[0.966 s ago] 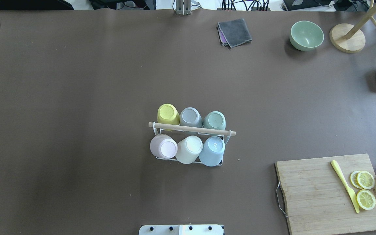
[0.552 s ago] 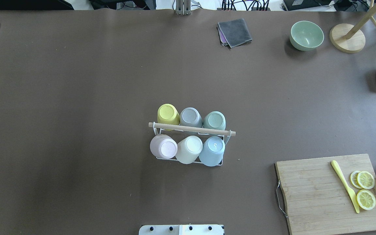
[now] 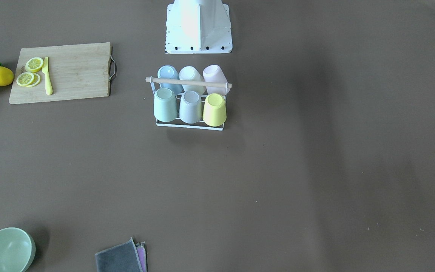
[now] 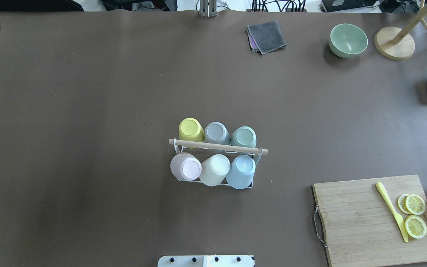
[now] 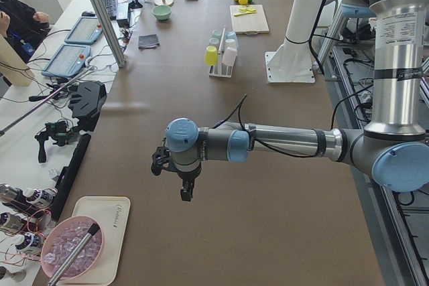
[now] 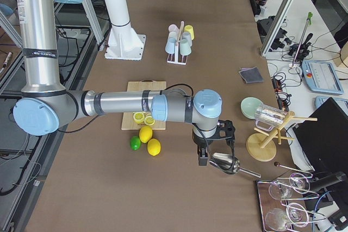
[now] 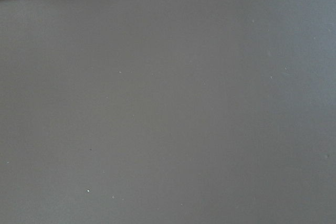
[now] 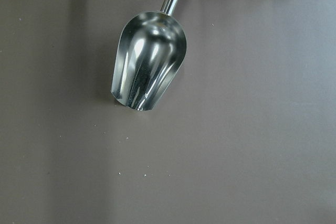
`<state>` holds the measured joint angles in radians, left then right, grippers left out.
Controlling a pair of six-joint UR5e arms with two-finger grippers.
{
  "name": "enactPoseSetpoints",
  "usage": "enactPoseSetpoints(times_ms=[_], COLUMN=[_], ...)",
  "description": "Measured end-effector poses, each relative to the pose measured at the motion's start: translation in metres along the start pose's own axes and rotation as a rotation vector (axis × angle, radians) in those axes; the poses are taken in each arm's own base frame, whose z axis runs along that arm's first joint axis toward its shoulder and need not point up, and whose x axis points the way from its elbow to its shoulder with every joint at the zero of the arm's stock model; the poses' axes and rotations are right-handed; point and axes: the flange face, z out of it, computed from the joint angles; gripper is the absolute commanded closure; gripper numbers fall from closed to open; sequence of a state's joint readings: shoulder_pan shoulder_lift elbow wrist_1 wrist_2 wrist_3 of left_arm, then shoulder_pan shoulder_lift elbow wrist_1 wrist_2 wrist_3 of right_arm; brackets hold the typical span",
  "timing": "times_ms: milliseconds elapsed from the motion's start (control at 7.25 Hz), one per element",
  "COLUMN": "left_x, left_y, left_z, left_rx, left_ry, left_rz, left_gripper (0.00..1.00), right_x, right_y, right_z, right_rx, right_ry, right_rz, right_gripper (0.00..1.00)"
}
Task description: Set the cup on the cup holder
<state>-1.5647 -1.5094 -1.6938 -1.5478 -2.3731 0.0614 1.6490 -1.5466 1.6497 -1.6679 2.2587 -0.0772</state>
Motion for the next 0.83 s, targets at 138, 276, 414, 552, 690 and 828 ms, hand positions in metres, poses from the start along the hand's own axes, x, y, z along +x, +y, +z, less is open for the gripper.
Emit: enactPoseSetpoints(times_ms=[138,276,414,552,690,828], left_x=[0.0000,0.0002,0.0007,0.0011,0.0012,0.0020], left_y=[0.0000,-0.0001,-0.0006,-0.0017,-0.0027,-0.0035], left_z=[0.0000,-0.0002,-0.0008,-0.0012,-0.0014,-0.0020], left_rx=[0.000,0.001,0.006,0.016,0.027,0.033], left_ry=[0.000,0.000,0.000,-0.001,-0.002,-0.002], left_rz=[0.000,0.001,0.007,0.017,0.028,0.036], left_gripper=[0.01,0.01,0.01,0.01,0.01,0.01], right_x=[0.0001,0.0008,0.0017,0.0018,0.0013,0.0009], right_y=[0.0005,0.0014,0.0023,0.0026,0.0026,0.0025], right_z=[0.0002,0.0011,0.0020,0.0022,0.0019,0.0016], right_rx=[0.000,-0.003,-0.005,-0.005,-0.004,-0.004], right_ry=[-0.001,0.000,0.002,0.001,-0.001,-0.003], right_rz=[0.000,0.001,0.003,0.003,0.003,0.004], right_gripper=[0.00,0.00,0.00,0.00,0.00,0.00])
